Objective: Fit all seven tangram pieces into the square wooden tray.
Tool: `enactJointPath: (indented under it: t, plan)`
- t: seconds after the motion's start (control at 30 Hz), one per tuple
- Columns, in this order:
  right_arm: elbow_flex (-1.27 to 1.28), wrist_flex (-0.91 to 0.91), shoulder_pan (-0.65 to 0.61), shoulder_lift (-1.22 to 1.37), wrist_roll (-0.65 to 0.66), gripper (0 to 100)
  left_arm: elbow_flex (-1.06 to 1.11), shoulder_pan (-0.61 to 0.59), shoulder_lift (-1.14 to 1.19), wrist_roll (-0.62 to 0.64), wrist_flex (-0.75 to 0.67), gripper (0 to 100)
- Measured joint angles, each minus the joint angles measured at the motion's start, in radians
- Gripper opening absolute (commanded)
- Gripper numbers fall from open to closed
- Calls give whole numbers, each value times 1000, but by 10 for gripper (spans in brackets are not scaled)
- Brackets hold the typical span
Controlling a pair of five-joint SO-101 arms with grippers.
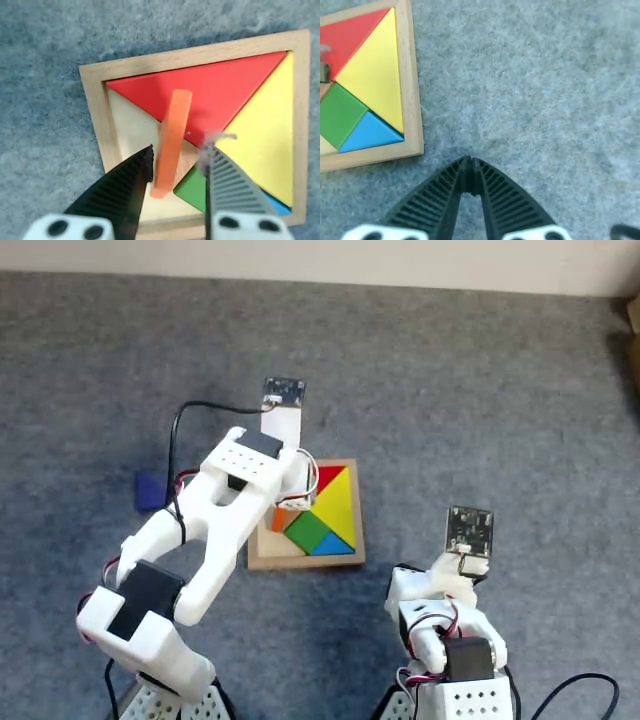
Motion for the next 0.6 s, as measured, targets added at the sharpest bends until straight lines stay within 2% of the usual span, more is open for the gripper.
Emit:
enactJointPath:
  t: [0.33,0.6]
  plan:
    - [0,0,0,0,0,9,0,-101,-2,0,0,178]
    - [0,0,0,0,0,9,-81,-153,-2,0,118,178]
